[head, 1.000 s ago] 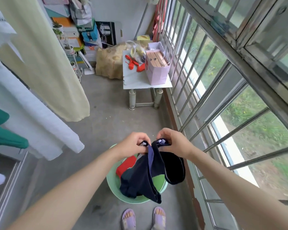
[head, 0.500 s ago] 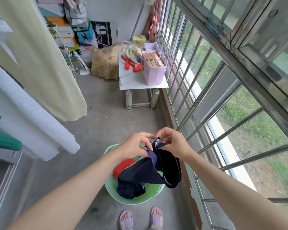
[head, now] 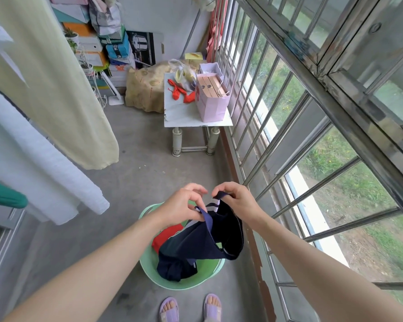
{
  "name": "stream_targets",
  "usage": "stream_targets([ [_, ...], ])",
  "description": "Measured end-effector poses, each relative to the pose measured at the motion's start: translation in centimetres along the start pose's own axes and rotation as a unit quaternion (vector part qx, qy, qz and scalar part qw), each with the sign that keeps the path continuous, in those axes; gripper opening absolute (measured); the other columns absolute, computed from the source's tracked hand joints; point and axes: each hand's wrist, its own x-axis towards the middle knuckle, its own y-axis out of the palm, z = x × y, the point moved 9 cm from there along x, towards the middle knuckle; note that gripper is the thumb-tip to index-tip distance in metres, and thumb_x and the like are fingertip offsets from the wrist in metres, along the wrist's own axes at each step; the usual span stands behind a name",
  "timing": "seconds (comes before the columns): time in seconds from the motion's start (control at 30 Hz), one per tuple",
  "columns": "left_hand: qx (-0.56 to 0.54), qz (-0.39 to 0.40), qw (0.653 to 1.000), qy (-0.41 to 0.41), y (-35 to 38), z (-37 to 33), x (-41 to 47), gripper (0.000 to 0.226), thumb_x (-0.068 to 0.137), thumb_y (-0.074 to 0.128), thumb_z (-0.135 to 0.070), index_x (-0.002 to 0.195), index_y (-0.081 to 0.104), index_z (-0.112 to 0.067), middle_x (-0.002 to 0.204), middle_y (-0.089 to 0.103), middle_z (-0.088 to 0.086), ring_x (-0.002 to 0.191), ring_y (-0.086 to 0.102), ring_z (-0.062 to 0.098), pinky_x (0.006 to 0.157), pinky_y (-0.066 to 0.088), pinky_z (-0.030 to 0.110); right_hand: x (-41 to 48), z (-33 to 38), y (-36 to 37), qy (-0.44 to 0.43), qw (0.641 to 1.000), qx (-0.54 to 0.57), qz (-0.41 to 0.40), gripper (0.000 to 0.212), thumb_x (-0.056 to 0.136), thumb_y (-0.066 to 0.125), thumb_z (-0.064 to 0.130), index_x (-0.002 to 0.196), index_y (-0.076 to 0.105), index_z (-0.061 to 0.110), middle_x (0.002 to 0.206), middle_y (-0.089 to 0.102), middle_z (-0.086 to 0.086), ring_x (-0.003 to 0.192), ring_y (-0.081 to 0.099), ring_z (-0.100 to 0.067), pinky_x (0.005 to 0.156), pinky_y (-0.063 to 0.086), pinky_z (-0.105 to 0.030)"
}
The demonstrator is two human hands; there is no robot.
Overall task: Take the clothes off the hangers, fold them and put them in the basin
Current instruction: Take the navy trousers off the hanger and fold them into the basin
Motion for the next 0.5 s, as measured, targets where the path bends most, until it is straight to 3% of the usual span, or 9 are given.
stream_targets([
  [0.1, 0.016, -0.018, 0.999, 0.028, 0.0, -0.3, 0.4, 0.029, 0.069, 0.081, -0.003, 0.064, 0.069, -0.029, 0.128, 0.048, -0.017, 0.122, 0.047, -0.003, 0.091, 0.048, 0.021, 0.0, 0.0, 0.4, 0.010, 0.998, 0.068, 0.006, 0.015, 0.087, 0.058, 0.001, 0.085, 0.070, 0.009, 0.081, 0.070, -0.009, 0.076, 0.066, -0.020, 0.078, 0.053, -0.028],
  [0.3, 0.075, -0.078, 0.992, 0.059, 0.3, -1.3, 0.8, 0.011, 0.069, 0.081, -0.002, 0.071, 0.073, -0.009, 0.113, 0.050, -0.007, 0.103, 0.055, -0.002, 0.082, 0.042, 0.005, 0.5, -1.7, 0.2, 0.088, 0.980, 0.176, -0.040, 0.008, 0.088, 0.058, 0.006, 0.082, 0.062, 0.010, 0.078, 0.063, -0.008, 0.071, 0.059, -0.020, 0.070, 0.048, -0.033],
  [0.4, 0.079, -0.124, 0.987, 0.067, 0.2, -1.9, 0.9, 0.013, 0.067, 0.082, -0.003, 0.067, 0.070, -0.006, 0.105, 0.054, -0.004, 0.085, 0.058, 0.002, 0.076, 0.043, 0.008, 0.6, -2.5, 0.9, 0.112, 0.977, 0.178, -0.043, 0.007, 0.087, 0.059, 0.008, 0.080, 0.059, 0.010, 0.076, 0.061, -0.009, 0.073, 0.056, -0.023, 0.070, 0.045, -0.035],
  [0.5, 0.076, -0.161, 0.981, 0.077, 0.3, -1.9, 0.9, 0.023, 0.064, 0.084, -0.005, 0.062, 0.064, -0.014, 0.096, 0.059, -0.003, 0.084, 0.061, 0.015, 0.075, 0.044, 0.016, 0.7, -2.0, 0.4, 0.092, 0.982, 0.151, -0.064, 0.010, 0.083, 0.063, 0.010, 0.074, 0.057, 0.012, 0.072, 0.062, -0.007, 0.069, 0.057, -0.021, 0.066, 0.045, -0.034],
])
